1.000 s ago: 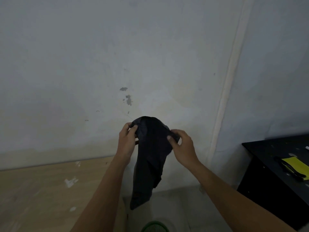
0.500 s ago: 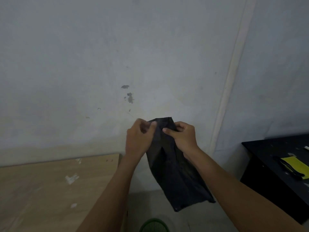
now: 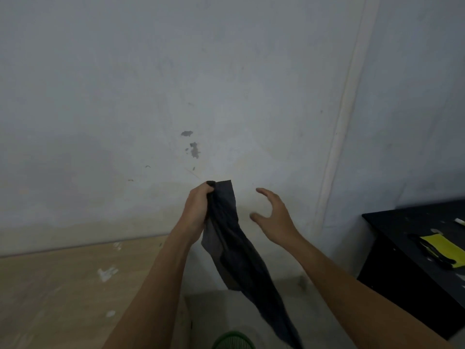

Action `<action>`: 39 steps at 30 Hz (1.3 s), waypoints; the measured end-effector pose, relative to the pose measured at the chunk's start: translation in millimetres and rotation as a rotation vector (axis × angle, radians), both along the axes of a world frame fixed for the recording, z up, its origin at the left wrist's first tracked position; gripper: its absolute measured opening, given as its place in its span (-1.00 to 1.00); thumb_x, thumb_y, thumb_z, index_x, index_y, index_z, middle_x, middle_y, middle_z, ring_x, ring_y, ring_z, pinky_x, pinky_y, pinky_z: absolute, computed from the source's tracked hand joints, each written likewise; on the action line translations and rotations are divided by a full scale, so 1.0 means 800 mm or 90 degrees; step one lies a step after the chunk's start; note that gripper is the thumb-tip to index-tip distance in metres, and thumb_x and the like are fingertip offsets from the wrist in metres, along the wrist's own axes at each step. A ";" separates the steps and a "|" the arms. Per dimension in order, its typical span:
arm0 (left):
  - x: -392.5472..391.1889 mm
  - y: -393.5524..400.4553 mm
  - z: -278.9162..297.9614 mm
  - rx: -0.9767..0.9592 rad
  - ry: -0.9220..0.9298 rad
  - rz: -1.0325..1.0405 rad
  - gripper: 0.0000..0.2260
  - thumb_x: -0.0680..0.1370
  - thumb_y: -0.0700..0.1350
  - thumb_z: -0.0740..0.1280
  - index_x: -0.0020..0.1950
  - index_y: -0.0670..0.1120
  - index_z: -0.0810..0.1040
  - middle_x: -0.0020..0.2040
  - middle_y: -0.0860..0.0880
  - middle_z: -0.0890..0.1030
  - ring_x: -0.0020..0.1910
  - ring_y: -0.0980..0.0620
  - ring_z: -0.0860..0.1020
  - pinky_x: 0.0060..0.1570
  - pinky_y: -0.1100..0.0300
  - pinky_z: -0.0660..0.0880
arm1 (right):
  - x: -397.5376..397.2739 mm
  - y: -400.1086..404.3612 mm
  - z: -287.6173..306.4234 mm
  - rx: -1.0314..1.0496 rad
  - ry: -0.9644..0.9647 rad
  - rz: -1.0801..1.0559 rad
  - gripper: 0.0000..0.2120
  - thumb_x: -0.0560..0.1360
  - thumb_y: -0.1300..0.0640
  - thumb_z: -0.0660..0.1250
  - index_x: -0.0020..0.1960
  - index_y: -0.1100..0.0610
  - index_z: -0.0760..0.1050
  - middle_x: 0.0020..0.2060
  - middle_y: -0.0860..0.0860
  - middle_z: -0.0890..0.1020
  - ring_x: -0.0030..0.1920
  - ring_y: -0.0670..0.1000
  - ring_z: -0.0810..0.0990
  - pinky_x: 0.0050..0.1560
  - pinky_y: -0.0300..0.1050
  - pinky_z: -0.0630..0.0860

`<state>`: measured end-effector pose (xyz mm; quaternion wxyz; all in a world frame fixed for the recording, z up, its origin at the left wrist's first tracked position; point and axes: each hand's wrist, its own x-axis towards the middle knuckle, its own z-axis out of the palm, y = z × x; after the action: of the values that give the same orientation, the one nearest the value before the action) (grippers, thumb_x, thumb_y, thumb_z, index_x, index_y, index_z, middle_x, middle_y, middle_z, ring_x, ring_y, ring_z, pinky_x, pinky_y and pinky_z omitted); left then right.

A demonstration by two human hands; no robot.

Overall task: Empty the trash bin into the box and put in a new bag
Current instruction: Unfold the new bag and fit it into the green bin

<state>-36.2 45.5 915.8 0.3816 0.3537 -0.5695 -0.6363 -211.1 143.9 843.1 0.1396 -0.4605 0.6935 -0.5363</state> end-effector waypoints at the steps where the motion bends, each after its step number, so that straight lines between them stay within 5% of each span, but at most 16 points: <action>1: 0.004 0.002 0.004 0.025 0.008 -0.015 -0.80 0.58 -0.13 0.18 -0.19 -0.11 0.52 -0.29 -0.05 0.58 -0.25 -0.05 0.54 -0.15 0.05 0.40 | 0.003 -0.001 -0.001 0.022 0.026 0.041 -0.32 0.50 0.18 0.50 0.54 -0.09 0.33 0.51 -0.08 0.35 0.48 -0.12 0.27 0.56 -0.04 0.23; 5: 0.019 0.011 0.020 0.048 0.022 -0.133 -0.78 0.61 -0.02 0.21 -0.04 -0.15 0.51 -0.24 -0.04 0.53 -0.25 -0.01 0.53 -0.21 0.11 0.45 | 0.024 -0.014 0.004 0.047 0.073 0.151 -0.11 0.48 0.10 0.50 0.59 -0.35 0.07 0.64 -0.16 0.04 0.61 -0.14 -0.03 0.49 -0.09 0.08; 8: 0.027 0.006 0.025 -0.039 -0.025 -0.185 -0.80 0.59 -0.06 0.34 -0.23 -0.07 0.57 -0.26 -0.04 0.57 -0.23 -0.01 0.56 -0.26 0.19 0.51 | 0.030 -0.025 0.008 0.016 0.067 0.188 -0.13 0.47 0.05 0.53 0.55 -0.41 0.10 0.63 -0.20 0.04 0.62 -0.15 -0.07 0.51 -0.07 0.11; 13: 0.038 -0.009 0.017 -0.103 -0.083 -0.251 -0.85 0.57 -0.22 0.41 -0.16 -0.12 0.49 -0.18 -0.10 0.61 -0.16 -0.05 0.60 -0.17 0.14 0.54 | 0.023 -0.035 0.013 0.000 0.080 0.191 -0.65 0.53 0.12 0.49 0.20 -0.23 0.52 0.57 -0.23 0.19 0.62 -0.11 0.02 0.54 -0.07 0.12; 18: 0.052 -0.026 0.009 -0.134 -0.077 -0.128 -0.76 0.49 -0.10 0.53 0.12 -0.12 0.65 0.03 -0.07 0.73 0.01 -0.07 0.71 0.00 0.04 0.65 | 0.003 -0.030 0.009 0.007 0.071 0.145 -0.95 0.58 0.07 0.42 -0.03 -0.03 0.56 0.39 -0.19 0.53 0.55 -0.15 0.27 0.49 -0.07 0.20; 20: 0.058 -0.038 0.005 -0.122 -0.049 -0.103 -0.68 0.47 -0.14 0.55 0.21 -0.11 0.66 0.11 -0.07 0.73 0.09 -0.09 0.70 0.08 0.00 0.64 | -0.003 -0.022 0.010 0.009 0.041 0.117 -0.91 0.60 0.05 0.38 -0.06 0.02 0.51 0.09 -0.09 0.67 0.22 -0.09 0.58 0.23 -0.10 0.44; 23: 0.068 -0.051 0.000 -0.100 -0.030 -0.120 -0.71 0.52 -0.26 0.47 0.24 -0.18 0.65 0.11 -0.17 0.73 0.11 -0.17 0.69 0.08 0.01 0.66 | -0.012 -0.014 0.007 -0.012 0.026 0.058 -0.82 0.59 0.05 0.38 -0.11 0.05 0.42 -0.25 0.01 0.58 -0.22 0.02 0.56 -0.13 -0.04 0.49; 29: 0.061 -0.053 -0.006 -0.125 -0.066 -0.073 -0.83 0.46 -0.25 0.54 0.03 -0.22 0.71 -0.14 -0.10 0.75 -0.12 -0.07 0.72 -0.20 0.18 0.64 | -0.031 -0.016 -0.001 -0.012 0.028 -0.067 -0.83 0.52 0.07 0.49 -0.07 0.01 0.48 -0.16 -0.02 0.61 -0.12 0.01 0.59 -0.07 -0.05 0.56; 32: 0.045 -0.049 -0.011 -0.151 -0.094 -0.010 -0.83 0.37 -0.19 0.63 -0.21 -0.17 0.66 -0.33 -0.04 0.69 -0.32 0.06 0.65 -0.30 0.20 0.59 | -0.026 -0.014 0.005 0.058 0.144 -0.138 -0.60 0.38 0.02 0.56 0.06 -0.10 0.39 0.06 -0.06 0.50 0.04 -0.03 0.49 0.04 -0.05 0.50; 36: 0.017 -0.041 -0.016 -0.187 -0.087 0.025 -0.72 0.34 -0.13 0.66 -0.27 -0.20 0.58 -0.37 -0.10 0.61 -0.39 0.04 0.57 -0.34 0.17 0.54 | 0.028 -0.005 0.039 0.012 0.098 0.137 -0.72 0.45 0.06 0.52 -0.11 0.07 0.41 -0.17 0.05 0.48 -0.21 -0.08 0.46 -0.18 -0.23 0.42; 39: -0.002 -0.036 -0.017 -0.209 -0.089 0.013 -0.66 0.36 -0.05 0.64 -0.28 -0.22 0.55 -0.37 -0.14 0.53 -0.37 -0.02 0.51 -0.32 0.06 0.50 | 0.069 -0.011 0.050 0.094 0.052 0.235 -0.62 0.42 -0.18 0.54 -0.25 0.09 0.52 -0.37 -0.02 0.57 -0.34 -0.12 0.53 -0.28 -0.24 0.44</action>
<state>-37.5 17.0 902.2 0.4006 0.3359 -0.6870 -0.5047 -156.3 135.4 883.4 0.2407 -0.5896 0.6400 -0.4299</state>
